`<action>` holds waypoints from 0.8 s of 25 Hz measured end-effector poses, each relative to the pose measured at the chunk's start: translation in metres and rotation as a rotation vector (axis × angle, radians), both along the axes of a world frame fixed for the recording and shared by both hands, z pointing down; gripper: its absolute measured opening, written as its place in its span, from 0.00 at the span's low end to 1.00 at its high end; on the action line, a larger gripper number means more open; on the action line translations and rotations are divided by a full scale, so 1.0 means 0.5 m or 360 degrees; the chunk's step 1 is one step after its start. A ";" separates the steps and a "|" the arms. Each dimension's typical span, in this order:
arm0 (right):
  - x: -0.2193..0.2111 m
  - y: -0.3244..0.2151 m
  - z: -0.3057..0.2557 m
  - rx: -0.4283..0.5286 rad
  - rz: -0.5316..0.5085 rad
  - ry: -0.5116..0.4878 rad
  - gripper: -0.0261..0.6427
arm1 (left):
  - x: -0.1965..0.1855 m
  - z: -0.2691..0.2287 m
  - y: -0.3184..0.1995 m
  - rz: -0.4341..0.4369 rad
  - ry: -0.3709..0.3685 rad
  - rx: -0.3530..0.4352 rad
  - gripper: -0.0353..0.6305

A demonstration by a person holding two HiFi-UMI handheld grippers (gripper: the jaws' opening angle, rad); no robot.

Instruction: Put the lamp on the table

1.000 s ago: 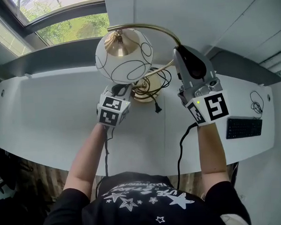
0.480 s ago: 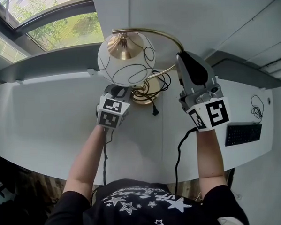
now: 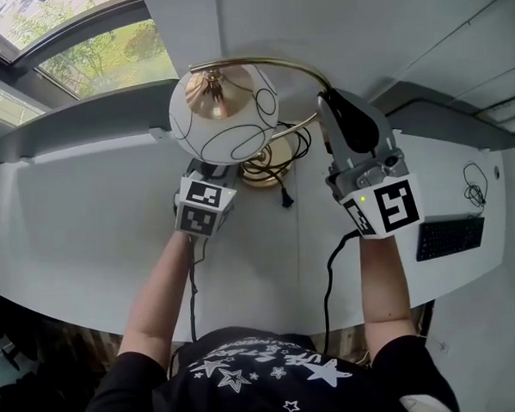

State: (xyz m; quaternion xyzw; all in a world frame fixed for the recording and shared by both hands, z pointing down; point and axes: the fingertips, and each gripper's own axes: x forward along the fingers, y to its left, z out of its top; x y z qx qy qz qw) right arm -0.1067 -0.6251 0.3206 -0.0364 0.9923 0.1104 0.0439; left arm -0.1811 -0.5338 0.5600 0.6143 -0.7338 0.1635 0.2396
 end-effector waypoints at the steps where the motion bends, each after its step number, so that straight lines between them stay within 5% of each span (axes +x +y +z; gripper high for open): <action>1: 0.004 -0.002 0.002 -0.0005 -0.0002 -0.0002 0.09 | 0.002 0.001 0.000 -0.0002 -0.0005 0.0001 0.13; 13: 0.022 -0.013 0.012 -0.0065 0.0012 -0.0048 0.09 | -0.006 0.000 0.006 0.0082 -0.0118 0.0019 0.13; 20: 0.034 -0.011 0.016 -0.0080 0.0026 -0.0070 0.09 | 0.002 0.000 0.009 0.0063 -0.0055 0.0069 0.13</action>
